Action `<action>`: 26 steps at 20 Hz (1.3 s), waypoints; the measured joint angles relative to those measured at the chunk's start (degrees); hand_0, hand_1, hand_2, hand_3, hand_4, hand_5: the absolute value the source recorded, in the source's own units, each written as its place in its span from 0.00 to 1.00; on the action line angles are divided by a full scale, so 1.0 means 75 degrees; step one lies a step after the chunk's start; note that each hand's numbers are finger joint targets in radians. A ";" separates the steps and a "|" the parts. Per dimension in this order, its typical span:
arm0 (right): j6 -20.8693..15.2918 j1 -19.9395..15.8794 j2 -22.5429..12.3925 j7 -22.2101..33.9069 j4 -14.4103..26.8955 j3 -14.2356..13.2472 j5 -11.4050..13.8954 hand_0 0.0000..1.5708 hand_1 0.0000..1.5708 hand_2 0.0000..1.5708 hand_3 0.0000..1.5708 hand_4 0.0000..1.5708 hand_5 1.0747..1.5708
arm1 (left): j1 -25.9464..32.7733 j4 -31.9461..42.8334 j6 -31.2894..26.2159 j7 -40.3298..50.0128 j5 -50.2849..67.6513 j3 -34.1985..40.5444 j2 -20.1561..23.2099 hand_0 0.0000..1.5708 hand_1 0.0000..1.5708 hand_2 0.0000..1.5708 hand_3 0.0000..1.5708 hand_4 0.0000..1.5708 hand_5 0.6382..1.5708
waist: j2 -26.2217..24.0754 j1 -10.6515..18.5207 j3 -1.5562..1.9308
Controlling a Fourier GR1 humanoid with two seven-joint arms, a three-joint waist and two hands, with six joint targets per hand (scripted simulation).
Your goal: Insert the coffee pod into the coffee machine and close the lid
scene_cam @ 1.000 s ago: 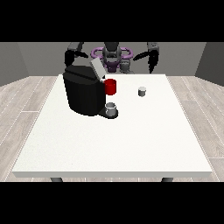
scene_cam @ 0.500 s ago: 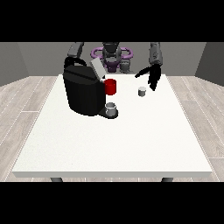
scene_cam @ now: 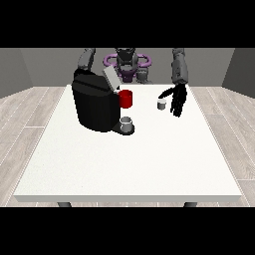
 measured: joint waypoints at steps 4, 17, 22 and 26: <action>0.0036 -0.0265 -0.0157 -0.0056 0.0232 -0.0171 -0.0018 0.00 0.00 0.00 0.00 0.20 1.00 | -0.0359 0.0692 -0.0089 -0.0145 -0.0311 -0.0040 0.0135 0.00 0.00 0.00 0.00 0.00 1.00 | 0.0158 -0.0004 0.0013; -0.0140 -0.0632 -0.0146 -0.0071 0.0843 -0.0376 -0.0045 0.00 0.00 0.00 0.00 0.25 1.00 | -0.0865 0.1629 -0.0245 -0.0498 -0.0921 -0.0159 0.0078 0.00 0.00 0.38 0.24 0.00 1.00 | 0.0009 0.0043 0.0110; -0.0136 -0.0605 -0.0111 -0.0150 0.0959 -0.0371 -0.0066 0.00 0.00 0.00 0.00 0.25 1.00 | -0.1089 0.1951 -0.0044 -0.0644 -0.1150 -0.0070 0.0182 0.68 0.68 0.73 0.69 0.00 1.00 | -0.0021 0.0003 0.0103; -0.0286 -0.0666 -0.0041 -0.0257 0.1227 -0.0313 -0.0048 0.00 0.00 0.00 0.00 0.21 1.00 | -0.1213 0.1971 0.0164 -0.0528 -0.1487 -0.0225 0.0093 0.75 0.75 0.76 0.69 0.00 1.00 | -0.0136 0.0069 0.0099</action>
